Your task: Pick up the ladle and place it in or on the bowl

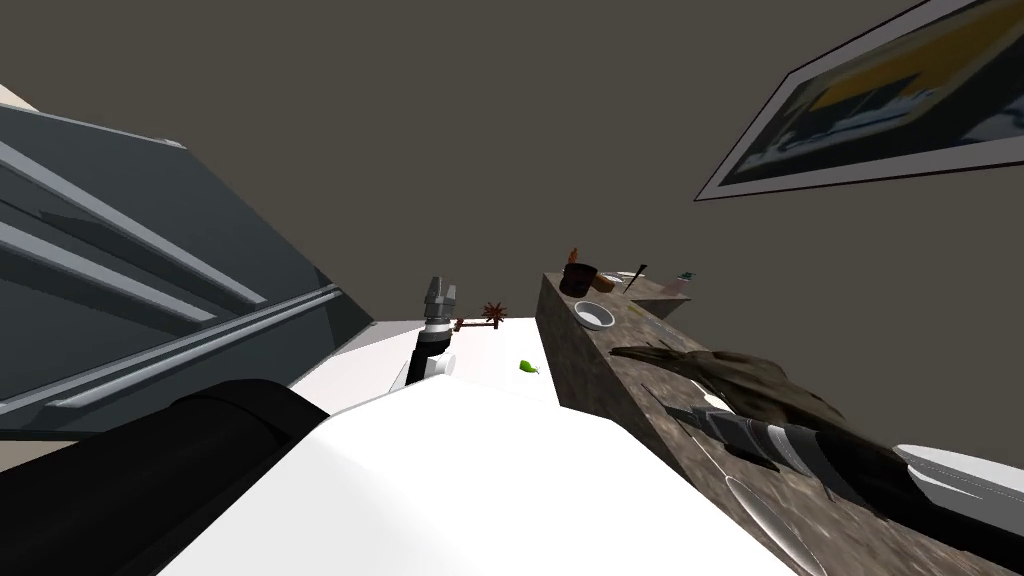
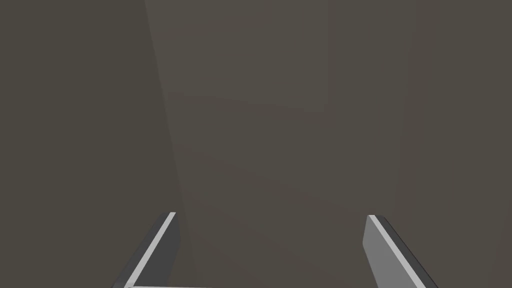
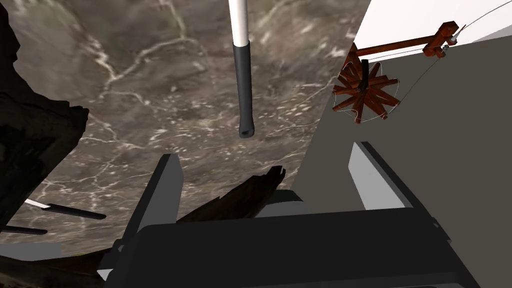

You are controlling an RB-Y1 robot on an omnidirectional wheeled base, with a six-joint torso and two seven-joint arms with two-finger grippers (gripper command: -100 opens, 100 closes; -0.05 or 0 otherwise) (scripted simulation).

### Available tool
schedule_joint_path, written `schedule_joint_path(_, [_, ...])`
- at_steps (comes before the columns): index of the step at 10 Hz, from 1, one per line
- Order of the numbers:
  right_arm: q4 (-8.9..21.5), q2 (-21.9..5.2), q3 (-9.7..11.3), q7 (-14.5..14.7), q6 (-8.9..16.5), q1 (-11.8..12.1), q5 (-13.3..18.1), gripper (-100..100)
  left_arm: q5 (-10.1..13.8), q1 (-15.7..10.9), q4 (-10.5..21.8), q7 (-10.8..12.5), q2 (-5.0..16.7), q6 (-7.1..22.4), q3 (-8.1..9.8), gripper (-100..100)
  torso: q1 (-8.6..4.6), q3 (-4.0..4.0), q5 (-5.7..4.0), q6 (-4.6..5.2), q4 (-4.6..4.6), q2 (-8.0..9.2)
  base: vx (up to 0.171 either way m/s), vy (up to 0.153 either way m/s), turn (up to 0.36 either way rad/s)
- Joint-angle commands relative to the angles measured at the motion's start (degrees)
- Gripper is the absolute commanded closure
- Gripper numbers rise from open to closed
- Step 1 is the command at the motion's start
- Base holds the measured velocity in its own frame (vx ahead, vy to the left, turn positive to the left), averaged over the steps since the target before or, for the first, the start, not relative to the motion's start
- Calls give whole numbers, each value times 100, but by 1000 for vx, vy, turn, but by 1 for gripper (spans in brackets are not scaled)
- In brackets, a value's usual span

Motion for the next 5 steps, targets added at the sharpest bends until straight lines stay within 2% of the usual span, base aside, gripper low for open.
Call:
schedule_joint_path(1, [149,-117,176,-34,-85,68,129,-100,0,0,0,0,0,0,0,0,0,0,0,0,0,0,5,19,135])
schedule_joint_path(2, [208,-144,285,-39,-108,143,187,-100,0,0,0,0,0,0,0,0,1,0,1,-1,0,0,5,18,140])
schedule_joint_path(3, [208,-144,285,-39,-108,143,187,-100,0,0,0,0,0,0,0,0,-2,0,-1,0,0,0,6,9,50])
schedule_joint_path(5, [264,-98,494,-44,-119,298,282,-100,0,0,0,0,0,0,0,0,-4,1,-1,1,1,2,6,2,58])
